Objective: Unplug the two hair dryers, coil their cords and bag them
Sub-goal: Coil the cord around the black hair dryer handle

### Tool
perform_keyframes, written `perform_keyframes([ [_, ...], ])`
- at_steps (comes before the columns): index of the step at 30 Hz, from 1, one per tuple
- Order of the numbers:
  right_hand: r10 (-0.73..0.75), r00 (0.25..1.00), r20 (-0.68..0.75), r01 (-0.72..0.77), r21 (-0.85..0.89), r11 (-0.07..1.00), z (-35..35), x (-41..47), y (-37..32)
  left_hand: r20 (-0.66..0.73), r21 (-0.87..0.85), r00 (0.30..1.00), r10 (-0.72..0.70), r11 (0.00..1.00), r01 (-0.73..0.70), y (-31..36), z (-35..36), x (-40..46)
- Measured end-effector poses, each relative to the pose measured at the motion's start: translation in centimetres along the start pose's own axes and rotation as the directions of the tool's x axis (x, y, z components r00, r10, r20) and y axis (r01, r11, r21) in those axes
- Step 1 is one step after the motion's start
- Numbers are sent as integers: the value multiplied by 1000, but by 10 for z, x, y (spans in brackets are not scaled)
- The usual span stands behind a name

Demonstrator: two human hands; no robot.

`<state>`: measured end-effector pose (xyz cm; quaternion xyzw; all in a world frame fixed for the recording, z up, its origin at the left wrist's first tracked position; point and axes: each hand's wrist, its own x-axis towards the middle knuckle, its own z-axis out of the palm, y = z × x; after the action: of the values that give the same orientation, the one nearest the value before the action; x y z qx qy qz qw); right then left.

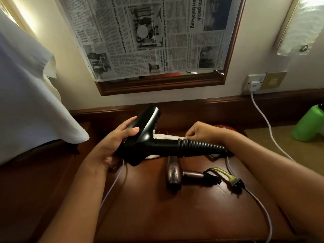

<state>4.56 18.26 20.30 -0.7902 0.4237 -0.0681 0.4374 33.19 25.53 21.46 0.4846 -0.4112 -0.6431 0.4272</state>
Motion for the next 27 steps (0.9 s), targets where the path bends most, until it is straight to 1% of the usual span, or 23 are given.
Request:
perform_keyframes([
  [4, -25, 996, 89, 12, 146, 989, -20, -6, -8, 3, 3, 1000, -6, 1000, 6, -3, 1, 2],
  [6, -48, 994, 101, 32, 157, 987, -27, -7, -11, 10, 33, 1000, -16, 999, 16, -4, 4, 4],
  [10, -73, 991, 110, 66, 71, 995, -36, -6, -22, -26, 69, 1000, 1, 998, 0, -5, 12, 7],
  [12, -76, 991, 112, 74, 22, 997, -38, -7, -27, -52, 118, 999, 15, 993, -9, -5, 14, 8],
  [14, -67, 993, 98, 73, -58, 996, -36, -7, -32, -85, 167, 996, 27, 986, -13, -4, 16, 10],
  [16, -65, 996, 65, 76, -187, 979, -33, -6, -38, -129, 185, 991, 40, 983, -16, -6, 21, 12],
  [18, -96, 995, 39, 104, -367, 924, -30, -5, -45, -173, 220, 983, 66, 975, -26, -9, 25, 16],
  [21, -132, 990, 39, 129, -602, 788, -25, -6, -54, -244, 286, 962, 123, 957, -50, -15, 29, 20],
  [24, -139, 990, 6, 99, -735, 671, -20, -10, -60, -298, 298, 944, 139, 954, -46, -24, 30, 24],
  [27, -163, 987, -7, 83, -836, 543, -18, -15, -64, -339, 270, 928, 156, 961, -63, -28, 31, 27],
])
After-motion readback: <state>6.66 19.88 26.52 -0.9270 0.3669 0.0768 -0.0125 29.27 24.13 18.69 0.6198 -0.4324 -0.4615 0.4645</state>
